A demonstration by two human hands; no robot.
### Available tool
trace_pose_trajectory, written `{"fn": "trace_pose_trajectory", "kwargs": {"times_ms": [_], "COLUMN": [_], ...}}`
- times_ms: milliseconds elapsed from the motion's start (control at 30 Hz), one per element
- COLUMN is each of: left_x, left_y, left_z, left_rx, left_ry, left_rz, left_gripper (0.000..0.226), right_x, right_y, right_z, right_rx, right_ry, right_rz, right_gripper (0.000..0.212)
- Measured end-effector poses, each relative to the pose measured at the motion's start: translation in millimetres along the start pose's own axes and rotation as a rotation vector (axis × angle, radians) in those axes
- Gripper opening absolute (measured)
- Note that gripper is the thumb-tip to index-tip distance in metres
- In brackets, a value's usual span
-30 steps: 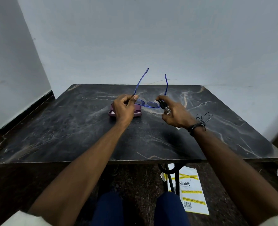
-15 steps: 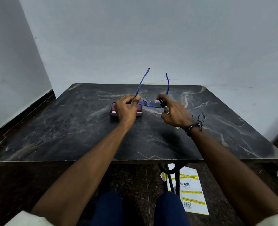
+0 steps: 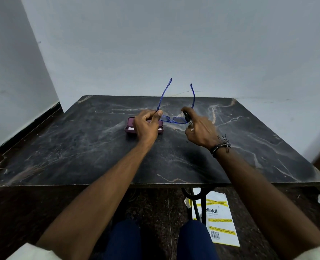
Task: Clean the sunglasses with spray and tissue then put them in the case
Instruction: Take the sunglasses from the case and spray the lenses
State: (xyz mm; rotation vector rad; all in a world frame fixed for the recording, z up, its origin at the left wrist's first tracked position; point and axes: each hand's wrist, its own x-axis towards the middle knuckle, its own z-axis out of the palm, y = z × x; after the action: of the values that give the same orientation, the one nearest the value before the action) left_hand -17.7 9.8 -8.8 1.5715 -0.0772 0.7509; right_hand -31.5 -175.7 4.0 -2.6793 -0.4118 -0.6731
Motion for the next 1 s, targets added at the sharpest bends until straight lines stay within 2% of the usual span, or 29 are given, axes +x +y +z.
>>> {"fn": "trace_pose_trajectory", "kwargs": {"times_ms": [500, 1000], "left_x": [0, -1], "left_y": [-5, -4], "left_z": [6, 5], "left_rx": [0.009, -0.014], "left_ry": [0.004, -0.009], "left_rz": [-0.045, -0.062], "left_gripper": [0.021, 0.020], "right_x": [0, -1], "right_y": [-1, -10], "right_z": [2, -2], "right_rx": [-0.102, -0.124], "right_ry": [0.041, 0.020], "right_rz": [0.048, 0.078], "right_gripper": [0.056, 0.060]}}
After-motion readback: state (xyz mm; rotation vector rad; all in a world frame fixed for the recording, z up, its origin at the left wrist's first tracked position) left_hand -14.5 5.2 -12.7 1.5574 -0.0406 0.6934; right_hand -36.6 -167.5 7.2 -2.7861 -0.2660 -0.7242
